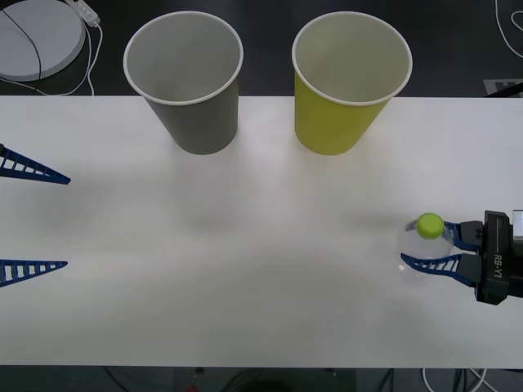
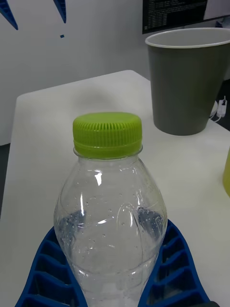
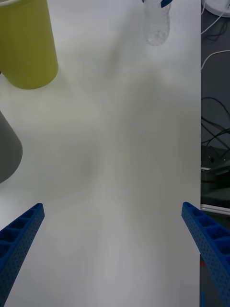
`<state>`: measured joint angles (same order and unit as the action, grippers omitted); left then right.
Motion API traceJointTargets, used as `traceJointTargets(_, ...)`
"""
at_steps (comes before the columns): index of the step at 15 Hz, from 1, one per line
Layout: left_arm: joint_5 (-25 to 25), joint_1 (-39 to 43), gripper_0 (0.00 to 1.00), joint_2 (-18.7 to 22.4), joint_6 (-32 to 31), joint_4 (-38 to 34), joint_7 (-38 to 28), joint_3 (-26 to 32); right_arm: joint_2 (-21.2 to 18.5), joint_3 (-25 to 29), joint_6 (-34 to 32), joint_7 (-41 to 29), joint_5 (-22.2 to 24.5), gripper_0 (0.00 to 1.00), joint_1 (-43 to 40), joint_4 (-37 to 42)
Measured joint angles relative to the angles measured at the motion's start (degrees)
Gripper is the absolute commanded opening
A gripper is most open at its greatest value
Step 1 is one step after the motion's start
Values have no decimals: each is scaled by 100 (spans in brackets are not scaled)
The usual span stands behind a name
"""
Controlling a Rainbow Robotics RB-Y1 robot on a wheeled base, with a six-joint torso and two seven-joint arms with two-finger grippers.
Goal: Put the can into the green bin and the plastic bottle into the gray bin
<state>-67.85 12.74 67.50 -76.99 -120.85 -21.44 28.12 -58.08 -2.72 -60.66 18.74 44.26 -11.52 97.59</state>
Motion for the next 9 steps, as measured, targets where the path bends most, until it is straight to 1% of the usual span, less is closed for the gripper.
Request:
traceJointTargets(1, 0, 0, 100, 0, 0, 0, 0, 0, -47, 114, 102, -106, -2, 0, -115, 165)
traceJointTargets(4, 0, 0, 100, 0, 0, 0, 0, 0, -180, 575, 200, -745, 82, 0, -449, 646)
traceJointTargets(7, 0, 0, 100, 0, 0, 0, 0, 0, -197, 1226, 384, -1480, 435, 0, -834, 1213)
traceJointTargets(9, 0, 0, 100, 0, 0, 0, 0, 0, -218, 1618, 607, -2092, 699, 0, -1101, 1662)
